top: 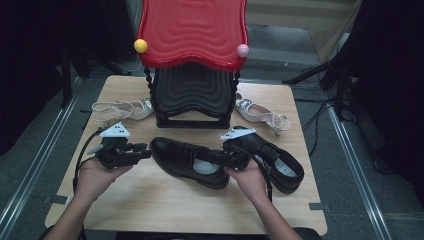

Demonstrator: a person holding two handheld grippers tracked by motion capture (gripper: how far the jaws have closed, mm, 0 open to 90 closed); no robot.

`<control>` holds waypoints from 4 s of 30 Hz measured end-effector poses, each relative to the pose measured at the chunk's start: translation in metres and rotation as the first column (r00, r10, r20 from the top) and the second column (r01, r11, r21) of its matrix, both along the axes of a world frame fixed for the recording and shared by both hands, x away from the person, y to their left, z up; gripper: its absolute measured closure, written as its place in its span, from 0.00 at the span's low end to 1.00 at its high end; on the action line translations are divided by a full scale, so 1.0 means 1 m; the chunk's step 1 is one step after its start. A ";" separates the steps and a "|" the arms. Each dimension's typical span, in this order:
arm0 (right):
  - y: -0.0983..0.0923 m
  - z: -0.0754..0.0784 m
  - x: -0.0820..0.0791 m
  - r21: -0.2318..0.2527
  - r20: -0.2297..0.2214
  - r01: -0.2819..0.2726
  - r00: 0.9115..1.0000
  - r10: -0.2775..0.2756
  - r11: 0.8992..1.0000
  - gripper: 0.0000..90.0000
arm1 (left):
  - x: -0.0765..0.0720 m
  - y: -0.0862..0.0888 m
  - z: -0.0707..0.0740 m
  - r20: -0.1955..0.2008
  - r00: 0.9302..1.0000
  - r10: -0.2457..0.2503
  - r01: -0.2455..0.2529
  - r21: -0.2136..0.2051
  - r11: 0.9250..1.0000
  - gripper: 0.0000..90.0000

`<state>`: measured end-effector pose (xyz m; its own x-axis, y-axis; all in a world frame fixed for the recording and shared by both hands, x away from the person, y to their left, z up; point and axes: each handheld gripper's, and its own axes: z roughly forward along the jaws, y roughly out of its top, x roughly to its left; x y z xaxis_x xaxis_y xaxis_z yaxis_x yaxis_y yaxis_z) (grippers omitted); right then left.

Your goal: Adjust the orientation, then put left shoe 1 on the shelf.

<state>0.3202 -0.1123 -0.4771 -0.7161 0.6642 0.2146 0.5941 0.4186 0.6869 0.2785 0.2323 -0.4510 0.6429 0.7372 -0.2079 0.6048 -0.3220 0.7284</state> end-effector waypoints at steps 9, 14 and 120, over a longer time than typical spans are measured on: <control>-0.006 -0.010 0.001 -0.030 0.015 -0.035 0.999 0.035 0.999 0.92 | -0.001 -0.013 -0.006 0.001 0.999 -0.035 0.035 -0.033 0.999 0.92; -0.014 -0.004 0.001 0.006 0.010 -0.046 0.999 0.046 0.999 0.77 | -0.001 -0.019 -0.011 -0.002 1.000 -0.022 0.022 -0.003 1.000 0.92; -0.031 -0.005 -0.045 -0.050 -0.018 0.077 0.997 -0.078 0.996 1.00 | 0.024 -0.106 -0.053 -0.135 0.977 -0.162 0.162 -0.015 0.987 1.00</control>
